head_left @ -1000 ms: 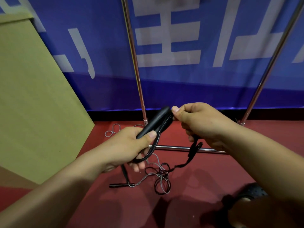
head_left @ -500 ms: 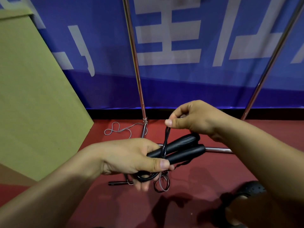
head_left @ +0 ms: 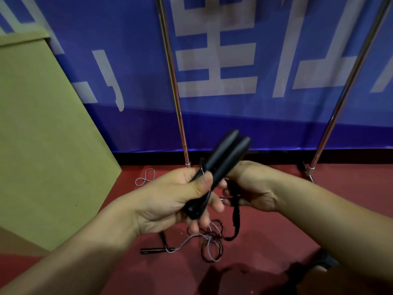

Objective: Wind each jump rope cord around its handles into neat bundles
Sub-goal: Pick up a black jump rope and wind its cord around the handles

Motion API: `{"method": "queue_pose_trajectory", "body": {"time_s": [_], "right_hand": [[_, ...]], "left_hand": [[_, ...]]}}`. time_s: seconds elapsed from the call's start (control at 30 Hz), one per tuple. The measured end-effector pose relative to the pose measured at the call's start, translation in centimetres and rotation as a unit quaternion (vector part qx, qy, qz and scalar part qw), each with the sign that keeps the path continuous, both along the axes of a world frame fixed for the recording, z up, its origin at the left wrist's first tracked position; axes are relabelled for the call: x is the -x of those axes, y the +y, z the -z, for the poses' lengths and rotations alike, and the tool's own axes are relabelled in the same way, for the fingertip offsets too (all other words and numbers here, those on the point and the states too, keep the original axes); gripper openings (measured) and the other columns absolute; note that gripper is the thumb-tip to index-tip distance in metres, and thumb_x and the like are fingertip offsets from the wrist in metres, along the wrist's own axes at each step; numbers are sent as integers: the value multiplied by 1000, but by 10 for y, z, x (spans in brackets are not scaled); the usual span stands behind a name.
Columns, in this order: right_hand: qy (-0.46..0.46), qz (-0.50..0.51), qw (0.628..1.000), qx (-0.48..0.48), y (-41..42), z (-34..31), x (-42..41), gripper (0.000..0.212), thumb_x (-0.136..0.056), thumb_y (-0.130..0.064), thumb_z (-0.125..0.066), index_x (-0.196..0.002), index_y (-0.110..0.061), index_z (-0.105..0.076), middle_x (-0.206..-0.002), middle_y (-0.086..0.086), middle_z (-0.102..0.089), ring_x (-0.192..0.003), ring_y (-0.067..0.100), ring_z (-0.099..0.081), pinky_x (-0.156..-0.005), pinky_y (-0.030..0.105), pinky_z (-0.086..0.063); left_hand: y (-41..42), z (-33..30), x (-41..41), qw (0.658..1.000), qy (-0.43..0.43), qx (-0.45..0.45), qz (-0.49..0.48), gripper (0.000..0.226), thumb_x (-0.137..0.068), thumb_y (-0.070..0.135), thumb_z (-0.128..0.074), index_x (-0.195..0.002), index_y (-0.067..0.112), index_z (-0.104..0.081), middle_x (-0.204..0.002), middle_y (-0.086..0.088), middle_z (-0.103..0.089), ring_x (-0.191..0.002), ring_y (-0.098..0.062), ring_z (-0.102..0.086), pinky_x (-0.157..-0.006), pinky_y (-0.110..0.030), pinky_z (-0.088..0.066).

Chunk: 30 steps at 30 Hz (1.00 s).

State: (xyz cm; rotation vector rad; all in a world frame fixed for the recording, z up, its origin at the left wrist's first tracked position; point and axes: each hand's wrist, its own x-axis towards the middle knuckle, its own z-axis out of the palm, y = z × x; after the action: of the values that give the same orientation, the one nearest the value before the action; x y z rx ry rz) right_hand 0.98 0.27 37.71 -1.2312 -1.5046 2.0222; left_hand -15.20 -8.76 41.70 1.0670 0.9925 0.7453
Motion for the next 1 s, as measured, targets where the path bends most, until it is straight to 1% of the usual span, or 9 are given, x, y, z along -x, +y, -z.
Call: {"method": "queue_pose_trajectory", "body": {"time_s": [0.1,0.23,0.3,0.4,0.47,0.6,0.77,0.87,1.0], "right_hand": [[-7,30,999,18,-8,-1,4,40,-97,-51,-51,-74,-22,-64,-69,1,-56,-56,13,-50,-60,30,-51],[-84,47,995,-18,-7,4,2,53,-92,-64,-48,-90,-15,-67,-67,-2,-61,-65,18,-63,-74,34,-50],[-79,44,995,-30,-6,6,2,49,-92,-61,-52,-88,-14,-65,-68,-1,-58,-61,16,-58,-71,33,-50],[-96,11,990,-101,-3,6,-1,28,-90,-43,-67,-82,-17,-61,-66,-2,-54,-56,11,-48,-59,26,-42],[-143,-22,978,-151,-2,7,-6,22,-86,-35,-74,-82,-16,-63,-67,0,-57,-61,12,-50,-62,27,-42],[-223,-38,959,-170,2,8,-13,35,-90,-46,-66,-74,-16,-59,-70,3,-60,-66,15,-53,-74,31,-44],[-175,51,962,-203,4,-16,-20,31,-90,-48,-65,-83,-19,-62,-75,-5,-55,-68,11,-48,-66,28,-39],[-148,21,962,-228,-5,-33,-31,19,-93,-38,-65,-89,-20,-69,-74,-4,-57,-68,14,-47,-65,30,-41],[-94,3,979,-182,-11,-41,-40,16,-96,-25,-61,-85,-19,-71,-67,-4,-55,-58,11,-43,-52,26,-38]], "left_hand": [[7,3,-2,996,12,-26,-86,40,-80,42,-53,-104,11,-58,-64,-1,-61,-44,-10,-55,-34,-18,-38],[16,8,2,984,33,-36,-171,43,-80,44,-55,-104,9,-59,-63,0,-59,-45,-10,-52,-34,-18,-35],[18,10,5,979,34,-42,-195,44,-79,45,-56,-103,8,-59,-63,0,-58,-45,-10,-52,-35,-18,-35],[21,10,9,971,23,-52,-234,42,-78,45,-57,-100,9,-59,-64,-1,-58,-47,-10,-52,-35,-18,-35],[23,9,13,966,15,-59,-253,40,-78,44,-58,-98,9,-59,-63,-1,-59,-47,-10,-52,-36,-18,-36],[24,14,15,962,68,-85,-251,42,-79,45,-58,-98,7,-59,-63,-1,-61,-48,-13,-54,-36,-20,-37],[27,18,15,951,111,-95,-271,41,-82,45,-59,-93,5,-60,-61,0,-62,-48,-13,-56,-37,-20,-38],[30,19,17,944,109,-97,-297,31,-92,38,-57,-90,7,-61,-60,1,-62,-47,-10,-56,-38,-20,-40],[32,23,15,942,122,-103,-296,31,-95,36,-58,-91,6,-62,-60,2,-63,-49,-11,-59,-40,-21,-42]]}}
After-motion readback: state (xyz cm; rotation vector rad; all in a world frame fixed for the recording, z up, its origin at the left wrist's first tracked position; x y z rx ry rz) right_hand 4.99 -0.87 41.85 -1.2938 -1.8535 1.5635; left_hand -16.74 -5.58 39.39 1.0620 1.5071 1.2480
